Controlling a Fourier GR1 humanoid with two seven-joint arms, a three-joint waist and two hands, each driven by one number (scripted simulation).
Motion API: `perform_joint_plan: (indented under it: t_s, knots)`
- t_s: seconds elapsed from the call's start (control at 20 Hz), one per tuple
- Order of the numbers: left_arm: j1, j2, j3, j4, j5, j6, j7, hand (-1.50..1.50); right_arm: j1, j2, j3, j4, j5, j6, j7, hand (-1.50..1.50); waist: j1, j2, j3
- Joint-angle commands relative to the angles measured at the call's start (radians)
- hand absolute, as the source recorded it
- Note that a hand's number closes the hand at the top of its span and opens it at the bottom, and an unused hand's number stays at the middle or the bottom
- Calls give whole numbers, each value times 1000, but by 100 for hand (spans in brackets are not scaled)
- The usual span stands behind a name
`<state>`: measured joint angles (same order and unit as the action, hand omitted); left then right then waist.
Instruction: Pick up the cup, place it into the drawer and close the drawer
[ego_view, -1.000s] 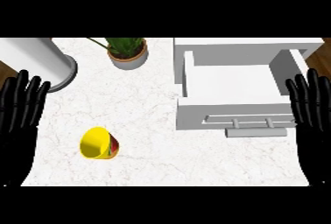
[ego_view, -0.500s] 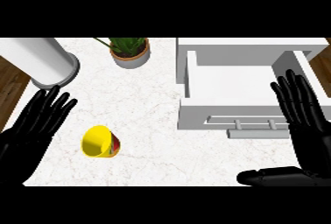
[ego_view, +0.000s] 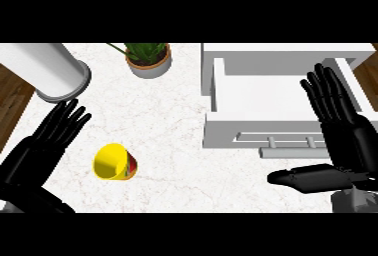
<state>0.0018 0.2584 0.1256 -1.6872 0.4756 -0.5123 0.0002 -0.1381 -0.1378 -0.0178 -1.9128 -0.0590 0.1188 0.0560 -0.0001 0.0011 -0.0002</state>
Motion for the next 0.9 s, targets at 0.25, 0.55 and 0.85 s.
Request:
perform_joint_plan:
  t_s: [0.25,0.55,0.85]
  knots:
    - [7,-31,14,307,-210,-81,-249,-150,-32,-15,-37,-18,-39,30,22,-150,-2,-1,0]
    - [-111,-26,12,536,-344,-38,-345,-150,-66,-9,-25,2,2,15,36,-150,-4,0,0]
    - [-182,22,46,857,-451,-50,-608,-150,-174,-65,-132,81,-91,48,69,-150,-7,2,-1]
